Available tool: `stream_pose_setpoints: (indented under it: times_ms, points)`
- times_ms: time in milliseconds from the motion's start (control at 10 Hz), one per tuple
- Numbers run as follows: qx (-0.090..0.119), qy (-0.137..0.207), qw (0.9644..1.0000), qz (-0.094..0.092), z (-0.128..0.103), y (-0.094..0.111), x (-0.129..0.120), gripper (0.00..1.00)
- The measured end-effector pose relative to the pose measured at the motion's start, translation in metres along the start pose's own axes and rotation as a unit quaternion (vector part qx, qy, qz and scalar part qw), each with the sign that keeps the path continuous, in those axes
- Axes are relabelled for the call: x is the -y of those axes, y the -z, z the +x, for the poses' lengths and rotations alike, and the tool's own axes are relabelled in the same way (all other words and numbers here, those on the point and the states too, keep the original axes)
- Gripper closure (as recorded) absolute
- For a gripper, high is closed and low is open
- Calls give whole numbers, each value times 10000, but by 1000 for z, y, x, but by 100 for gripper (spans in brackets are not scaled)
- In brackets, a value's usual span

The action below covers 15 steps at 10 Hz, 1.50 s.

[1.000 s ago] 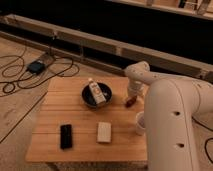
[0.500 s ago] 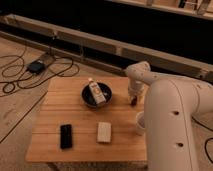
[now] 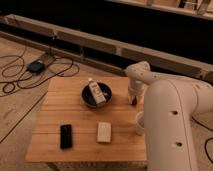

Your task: Place the pepper in the ceramic cup

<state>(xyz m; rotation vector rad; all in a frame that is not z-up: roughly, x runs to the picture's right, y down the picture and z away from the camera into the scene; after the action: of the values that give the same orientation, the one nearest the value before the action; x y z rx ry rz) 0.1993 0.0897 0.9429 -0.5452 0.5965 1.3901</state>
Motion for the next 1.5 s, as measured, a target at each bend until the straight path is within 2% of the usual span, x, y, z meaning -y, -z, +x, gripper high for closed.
stream_pose_setpoints:
  times_ms: [400,600,1000,1500]
  points:
    - [-33,70,10000,7,1,0,-2,100]
    - [-4,220,9997,-53,3,13,-12,100]
    - [219,554,9979,-272,13,63,-28,100]
    - [531,928,9925,-597,58,133,-34,100]
